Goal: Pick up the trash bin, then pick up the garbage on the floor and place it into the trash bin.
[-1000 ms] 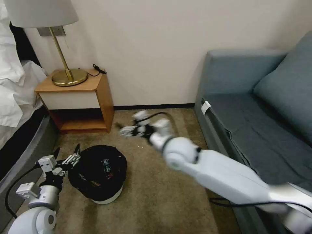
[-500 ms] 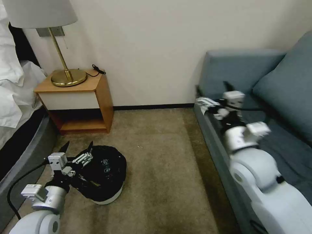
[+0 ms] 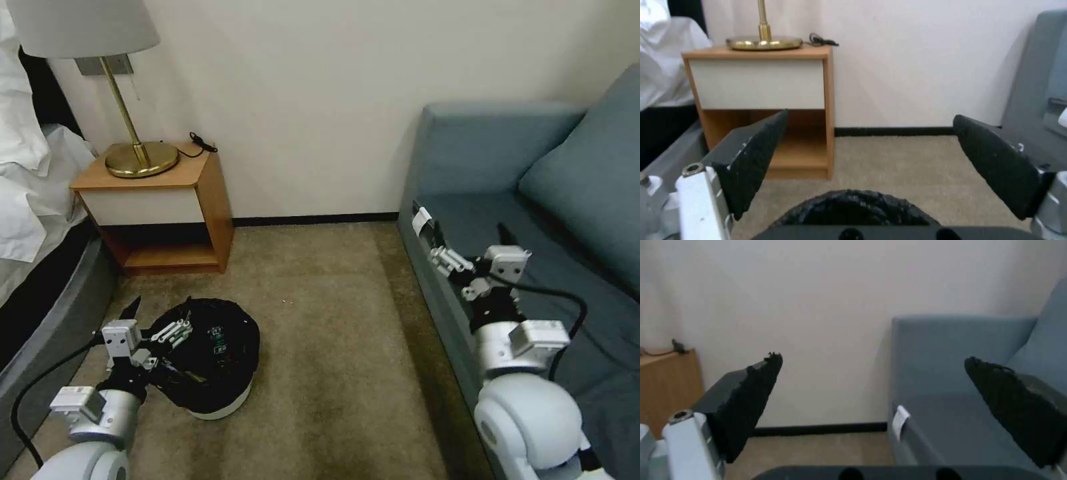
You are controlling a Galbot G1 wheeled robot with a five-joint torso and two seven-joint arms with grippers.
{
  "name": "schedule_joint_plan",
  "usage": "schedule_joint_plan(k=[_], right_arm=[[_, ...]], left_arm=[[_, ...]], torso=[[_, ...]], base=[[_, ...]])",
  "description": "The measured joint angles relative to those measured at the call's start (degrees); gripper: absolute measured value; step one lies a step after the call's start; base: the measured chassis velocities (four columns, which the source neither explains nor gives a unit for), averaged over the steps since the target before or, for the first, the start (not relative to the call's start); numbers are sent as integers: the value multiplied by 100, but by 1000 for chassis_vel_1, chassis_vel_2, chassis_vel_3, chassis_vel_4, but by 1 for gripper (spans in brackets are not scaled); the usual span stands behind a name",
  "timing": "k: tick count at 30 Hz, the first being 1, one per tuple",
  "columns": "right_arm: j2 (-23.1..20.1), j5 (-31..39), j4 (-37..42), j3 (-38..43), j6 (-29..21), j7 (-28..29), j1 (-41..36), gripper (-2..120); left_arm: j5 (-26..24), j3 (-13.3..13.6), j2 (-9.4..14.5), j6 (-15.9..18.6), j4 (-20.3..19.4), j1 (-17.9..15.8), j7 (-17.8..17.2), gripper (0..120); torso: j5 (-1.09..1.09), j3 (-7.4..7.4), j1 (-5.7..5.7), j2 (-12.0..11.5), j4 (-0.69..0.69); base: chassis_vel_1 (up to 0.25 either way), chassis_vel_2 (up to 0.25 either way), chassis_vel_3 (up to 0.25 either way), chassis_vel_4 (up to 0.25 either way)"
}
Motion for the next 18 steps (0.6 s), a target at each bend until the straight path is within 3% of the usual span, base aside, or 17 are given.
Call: schedule_joint_plan(k=[8,18], right_arm=[[239,-246,-81,-106,152,-14,-225,100],[356,-380,-103,-146,256,-28,-379,100]], left_arm=[[209,94,-54,-656,124,114,-113,100],[235,190,-82,-789,166,127,-279,100]], torso=[[0,0,0,0,0],[1,0,0,-1,0]], base=[[0,0,0,0],[0,0,0,0]])
